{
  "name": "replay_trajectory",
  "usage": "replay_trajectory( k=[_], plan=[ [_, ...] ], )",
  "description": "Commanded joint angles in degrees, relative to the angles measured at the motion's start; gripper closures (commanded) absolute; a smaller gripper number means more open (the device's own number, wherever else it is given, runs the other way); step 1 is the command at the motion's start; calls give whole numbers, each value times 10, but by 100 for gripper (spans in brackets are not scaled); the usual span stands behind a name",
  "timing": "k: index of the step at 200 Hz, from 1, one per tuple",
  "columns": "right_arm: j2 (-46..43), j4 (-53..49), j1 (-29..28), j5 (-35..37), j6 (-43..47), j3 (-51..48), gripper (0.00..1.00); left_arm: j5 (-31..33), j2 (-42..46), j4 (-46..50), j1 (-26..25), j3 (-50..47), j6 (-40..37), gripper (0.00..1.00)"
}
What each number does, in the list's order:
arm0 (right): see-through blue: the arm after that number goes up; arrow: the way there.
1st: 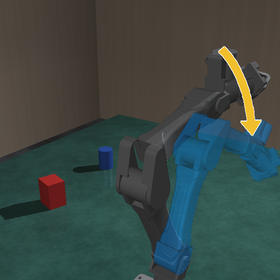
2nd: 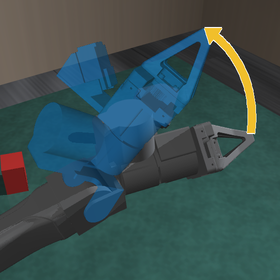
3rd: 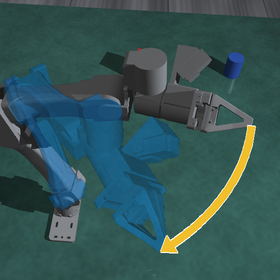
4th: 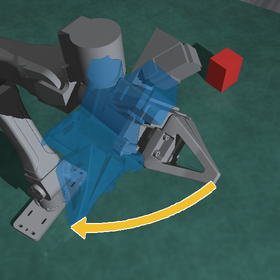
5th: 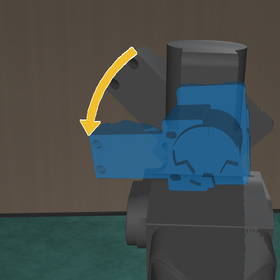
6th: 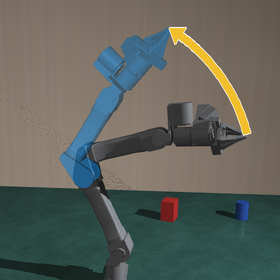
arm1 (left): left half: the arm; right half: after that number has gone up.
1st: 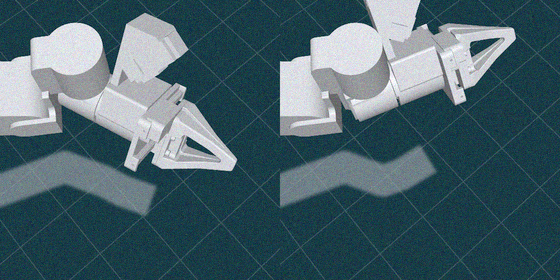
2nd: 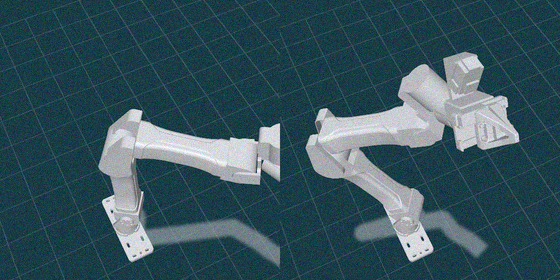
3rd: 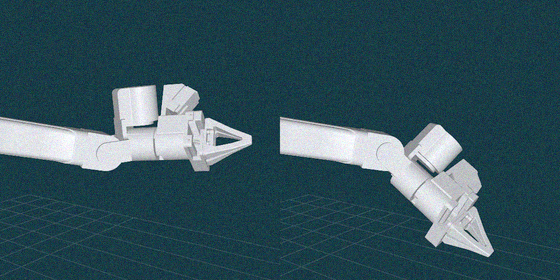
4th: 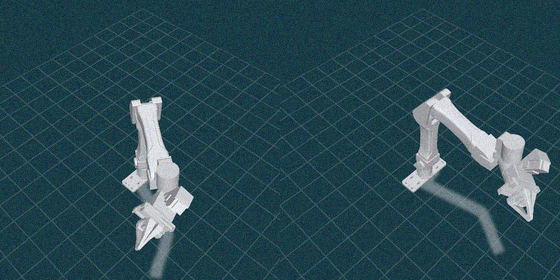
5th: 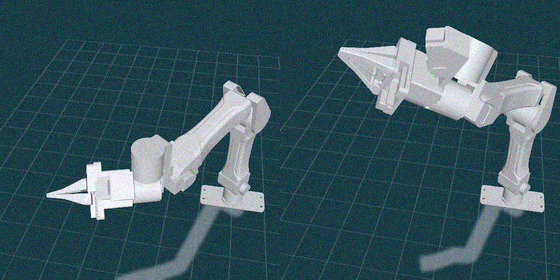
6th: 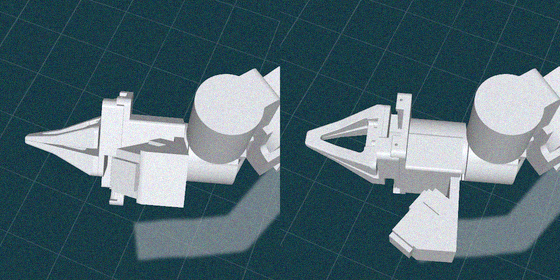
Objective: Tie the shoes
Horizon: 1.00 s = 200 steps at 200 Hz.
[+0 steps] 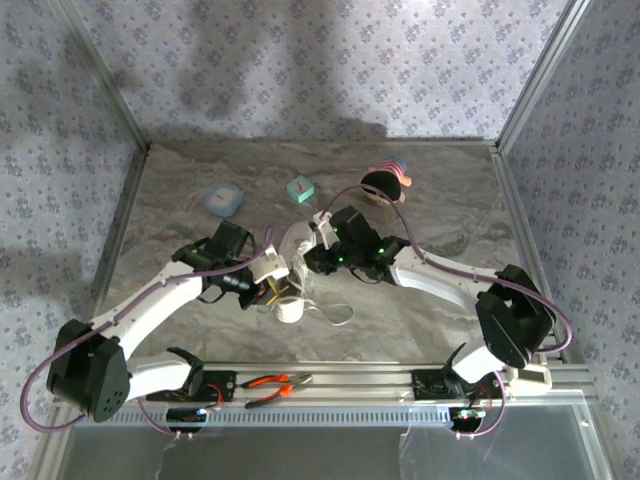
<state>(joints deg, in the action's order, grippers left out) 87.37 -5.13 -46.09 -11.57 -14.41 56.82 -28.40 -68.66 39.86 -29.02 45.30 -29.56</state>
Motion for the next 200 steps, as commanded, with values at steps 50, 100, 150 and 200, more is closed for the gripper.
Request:
replay_trajectory(
  k=[50, 100, 150, 200],
  plan=[
    [25, 31, 9, -51, -52, 7, 74, 52, -45, 3, -3, 39, 25, 100],
    [32, 71, 24, -85, -109, -6, 75, 52, -60, -24, -3, 57, 49, 100],
    [57, 69, 17, -99, -121, 3, 76, 43, -65, -33, -3, 65, 58, 100],
    [73, 68, 14, -107, -135, 13, 77, 27, -79, -48, -3, 73, 57, 100]
  ],
)
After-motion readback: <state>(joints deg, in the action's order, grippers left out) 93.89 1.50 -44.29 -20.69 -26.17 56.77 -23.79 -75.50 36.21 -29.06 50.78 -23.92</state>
